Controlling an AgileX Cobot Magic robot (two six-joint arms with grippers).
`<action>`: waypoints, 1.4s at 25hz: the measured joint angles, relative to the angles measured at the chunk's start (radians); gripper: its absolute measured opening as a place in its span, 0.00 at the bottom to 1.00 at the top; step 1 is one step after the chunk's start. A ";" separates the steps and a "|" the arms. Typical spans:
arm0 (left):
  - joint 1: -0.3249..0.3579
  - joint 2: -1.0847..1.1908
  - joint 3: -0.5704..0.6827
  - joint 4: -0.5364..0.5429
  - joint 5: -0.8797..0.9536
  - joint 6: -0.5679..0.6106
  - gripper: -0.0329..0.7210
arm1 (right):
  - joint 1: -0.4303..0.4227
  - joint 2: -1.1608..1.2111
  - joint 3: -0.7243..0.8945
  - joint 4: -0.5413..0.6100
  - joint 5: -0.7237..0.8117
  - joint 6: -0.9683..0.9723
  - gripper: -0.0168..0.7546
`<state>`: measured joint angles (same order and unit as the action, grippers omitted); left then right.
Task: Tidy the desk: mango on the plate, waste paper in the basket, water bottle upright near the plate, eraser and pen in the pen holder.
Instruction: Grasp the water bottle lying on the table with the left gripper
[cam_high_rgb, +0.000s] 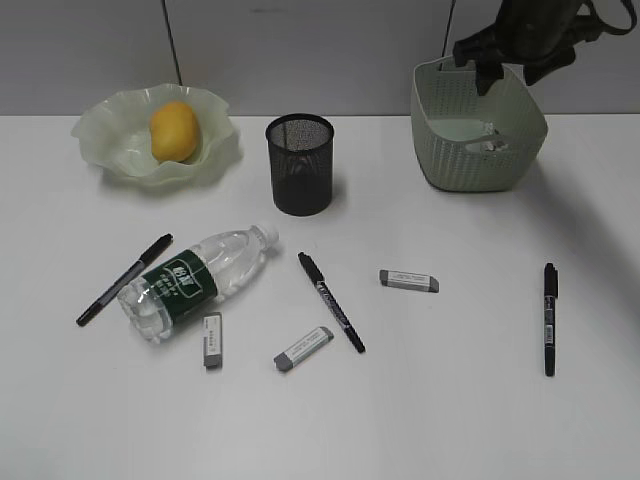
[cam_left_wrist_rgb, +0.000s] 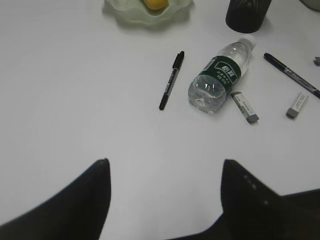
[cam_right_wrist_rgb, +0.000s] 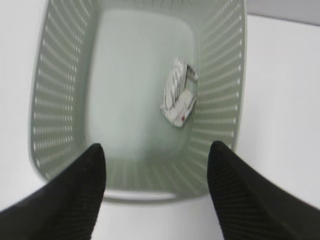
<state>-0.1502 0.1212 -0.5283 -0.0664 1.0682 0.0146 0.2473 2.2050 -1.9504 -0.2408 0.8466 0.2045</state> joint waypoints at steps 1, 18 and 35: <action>0.000 0.000 0.000 0.000 -0.001 0.000 0.74 | 0.000 -0.011 -0.001 0.012 0.054 -0.038 0.68; 0.000 0.000 0.000 -0.001 -0.001 0.000 0.74 | 0.000 -0.378 0.215 0.123 0.357 -0.134 0.61; 0.000 0.000 0.000 -0.002 -0.001 0.000 0.74 | 0.000 -1.208 1.005 0.134 0.184 -0.143 0.61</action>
<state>-0.1502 0.1212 -0.5283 -0.0682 1.0675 0.0146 0.2473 0.9969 -0.9451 -0.1069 1.0305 0.0619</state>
